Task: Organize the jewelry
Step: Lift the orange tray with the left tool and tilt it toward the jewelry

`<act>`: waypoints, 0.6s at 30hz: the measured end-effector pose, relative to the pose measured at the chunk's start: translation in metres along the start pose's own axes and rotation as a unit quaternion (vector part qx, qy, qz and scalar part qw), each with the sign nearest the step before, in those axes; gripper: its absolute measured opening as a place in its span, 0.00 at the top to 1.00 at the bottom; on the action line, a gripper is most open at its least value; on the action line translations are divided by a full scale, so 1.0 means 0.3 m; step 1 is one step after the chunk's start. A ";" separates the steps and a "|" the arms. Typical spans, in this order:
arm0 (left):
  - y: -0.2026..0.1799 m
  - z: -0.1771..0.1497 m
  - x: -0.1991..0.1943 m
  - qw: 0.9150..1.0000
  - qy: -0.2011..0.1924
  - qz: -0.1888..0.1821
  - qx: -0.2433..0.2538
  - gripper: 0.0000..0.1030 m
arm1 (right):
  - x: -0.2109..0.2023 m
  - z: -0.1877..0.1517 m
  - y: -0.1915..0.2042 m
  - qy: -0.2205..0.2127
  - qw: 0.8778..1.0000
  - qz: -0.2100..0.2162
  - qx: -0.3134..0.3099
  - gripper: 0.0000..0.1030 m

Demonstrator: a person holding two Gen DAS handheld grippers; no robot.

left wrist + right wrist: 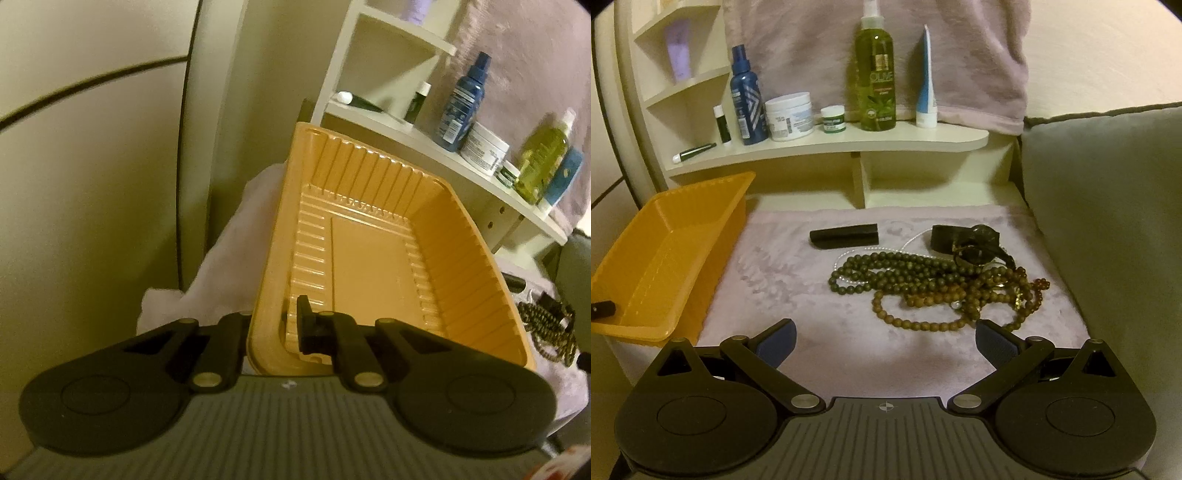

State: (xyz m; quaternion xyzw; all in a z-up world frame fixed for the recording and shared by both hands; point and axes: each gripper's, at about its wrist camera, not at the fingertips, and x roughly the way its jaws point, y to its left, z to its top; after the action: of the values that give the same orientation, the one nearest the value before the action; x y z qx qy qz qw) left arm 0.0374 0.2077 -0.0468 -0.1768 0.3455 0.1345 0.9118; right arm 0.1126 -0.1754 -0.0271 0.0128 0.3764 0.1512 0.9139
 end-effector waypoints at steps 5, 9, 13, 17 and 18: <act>-0.079 0.016 -0.036 0.997 -0.012 0.029 0.069 0.97 | -0.007 -0.005 -0.021 -0.007 1.000 0.005 0.011 0.00; -0.141 0.033 -0.061 0.992 -0.023 0.043 0.120 0.97 | -0.009 -0.014 -0.045 -0.012 1.000 0.007 0.021 0.00; -0.197 0.048 -0.084 0.984 -0.035 0.056 0.167 0.97 | -0.015 -0.027 -0.076 -0.020 0.999 0.003 0.027 0.00; -0.232 0.049 -0.104 0.977 -0.041 0.064 0.199 0.97 | -0.018 -0.043 -0.113 -0.025 0.999 0.002 0.032 0.00; -0.239 0.048 -0.109 0.976 -0.043 0.067 0.205 0.97 | -0.017 -0.046 -0.123 -0.027 0.999 0.002 0.033 0.01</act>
State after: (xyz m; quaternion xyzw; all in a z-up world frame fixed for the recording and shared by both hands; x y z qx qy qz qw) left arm 0.0486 0.1451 0.0018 0.0428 0.3369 0.1289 0.9317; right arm 0.1095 -0.2132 -0.0385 0.0474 0.3567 0.1400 0.9225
